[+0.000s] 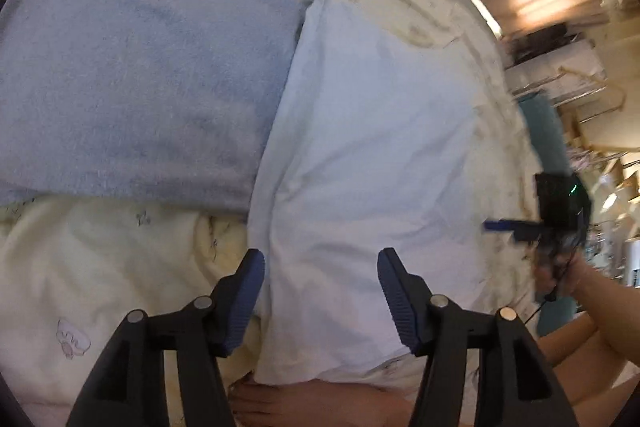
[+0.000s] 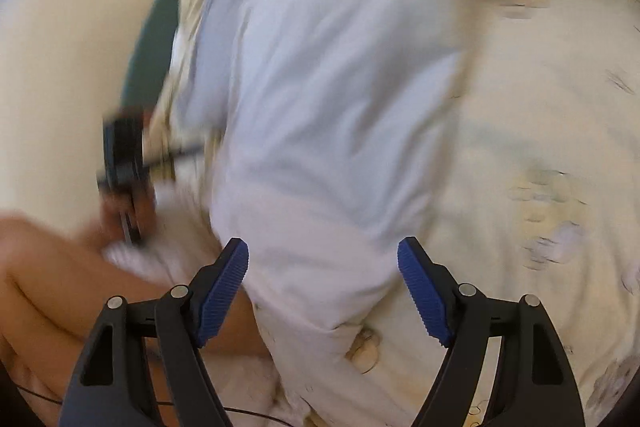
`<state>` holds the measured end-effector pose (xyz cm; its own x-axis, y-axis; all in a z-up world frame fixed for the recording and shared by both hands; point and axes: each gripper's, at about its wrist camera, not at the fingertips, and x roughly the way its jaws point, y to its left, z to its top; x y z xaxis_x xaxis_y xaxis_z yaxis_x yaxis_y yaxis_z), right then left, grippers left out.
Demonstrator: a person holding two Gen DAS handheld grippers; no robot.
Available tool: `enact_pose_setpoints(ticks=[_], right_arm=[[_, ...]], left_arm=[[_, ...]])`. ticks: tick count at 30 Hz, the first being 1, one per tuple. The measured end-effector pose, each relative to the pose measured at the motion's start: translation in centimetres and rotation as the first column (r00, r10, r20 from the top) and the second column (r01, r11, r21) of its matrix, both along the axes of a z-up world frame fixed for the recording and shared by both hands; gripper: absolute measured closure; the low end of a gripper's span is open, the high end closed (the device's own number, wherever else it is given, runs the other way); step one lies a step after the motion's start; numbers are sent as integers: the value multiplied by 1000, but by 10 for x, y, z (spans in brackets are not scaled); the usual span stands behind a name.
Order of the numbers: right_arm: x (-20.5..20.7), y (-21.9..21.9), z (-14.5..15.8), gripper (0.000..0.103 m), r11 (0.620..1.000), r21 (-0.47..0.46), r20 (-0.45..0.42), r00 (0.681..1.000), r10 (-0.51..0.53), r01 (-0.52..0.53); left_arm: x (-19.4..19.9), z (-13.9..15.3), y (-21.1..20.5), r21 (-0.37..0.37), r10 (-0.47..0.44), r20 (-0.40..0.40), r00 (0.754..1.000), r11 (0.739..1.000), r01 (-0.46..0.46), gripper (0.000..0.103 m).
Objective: Fold clothes
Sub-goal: 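Press the folded T-shirt flat with both open tools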
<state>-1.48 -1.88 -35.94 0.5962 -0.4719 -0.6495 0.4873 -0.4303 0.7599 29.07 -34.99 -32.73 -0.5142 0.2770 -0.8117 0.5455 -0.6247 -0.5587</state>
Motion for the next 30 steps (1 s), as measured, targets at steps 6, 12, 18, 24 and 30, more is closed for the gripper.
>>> enact_pose_setpoints(ticks=[6,12,18,24,30], right_arm=[[-10,24,-17,22,985,-43,209,966,-152,165],[4,20,-38,22,987,-30,254,956,-147,160],[-1,20,-42,22,989,-18,255,957,-137,146],[0,19,-41,22,991,-12,247,961,-125,132],[2,13,-44,21,992,-8,238,964,-122,127]], left_arm=[[11,-29,4,177,51,-43,998,983,-43,43],[17,-46,-16,301,177,-151,973,945,-125,43],[-15,-66,-10,341,108,-144,984,939,-53,43],[-14,-50,-9,212,53,-129,990,977,-24,43],[-17,-54,-8,220,78,-112,991,974,-52,43]])
